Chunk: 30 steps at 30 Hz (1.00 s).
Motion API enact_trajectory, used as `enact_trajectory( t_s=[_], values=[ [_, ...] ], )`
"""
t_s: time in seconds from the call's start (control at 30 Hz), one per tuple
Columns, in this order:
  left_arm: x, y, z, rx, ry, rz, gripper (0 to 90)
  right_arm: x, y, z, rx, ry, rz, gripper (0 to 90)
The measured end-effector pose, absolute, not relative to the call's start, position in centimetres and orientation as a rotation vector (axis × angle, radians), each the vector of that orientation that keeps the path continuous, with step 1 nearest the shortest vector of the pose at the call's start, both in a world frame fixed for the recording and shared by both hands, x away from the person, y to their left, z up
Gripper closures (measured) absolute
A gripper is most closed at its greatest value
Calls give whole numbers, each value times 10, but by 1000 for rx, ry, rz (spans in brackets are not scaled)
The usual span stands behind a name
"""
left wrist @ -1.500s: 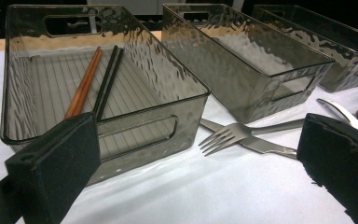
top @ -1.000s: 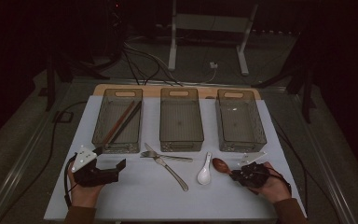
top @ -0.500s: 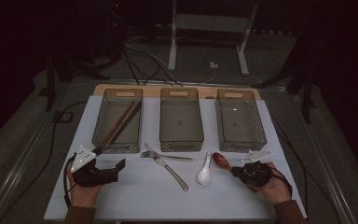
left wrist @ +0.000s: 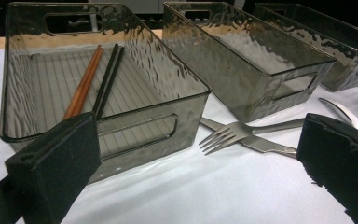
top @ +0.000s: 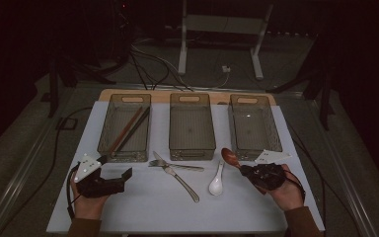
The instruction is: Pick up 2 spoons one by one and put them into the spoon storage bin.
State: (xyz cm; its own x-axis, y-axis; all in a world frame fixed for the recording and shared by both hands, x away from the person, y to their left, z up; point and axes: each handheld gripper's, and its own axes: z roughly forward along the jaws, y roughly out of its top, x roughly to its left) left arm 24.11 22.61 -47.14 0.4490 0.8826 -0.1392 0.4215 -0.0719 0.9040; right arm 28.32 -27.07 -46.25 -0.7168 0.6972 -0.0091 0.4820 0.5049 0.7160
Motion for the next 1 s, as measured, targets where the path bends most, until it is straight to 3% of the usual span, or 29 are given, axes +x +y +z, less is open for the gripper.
enact_trajectory(
  t_s=[1.0],
  values=[
    [241, 224, -475, 1732, 1146, 632, 6, 324, -208, -435, 1145, 2262, 1144, 826]
  ],
)
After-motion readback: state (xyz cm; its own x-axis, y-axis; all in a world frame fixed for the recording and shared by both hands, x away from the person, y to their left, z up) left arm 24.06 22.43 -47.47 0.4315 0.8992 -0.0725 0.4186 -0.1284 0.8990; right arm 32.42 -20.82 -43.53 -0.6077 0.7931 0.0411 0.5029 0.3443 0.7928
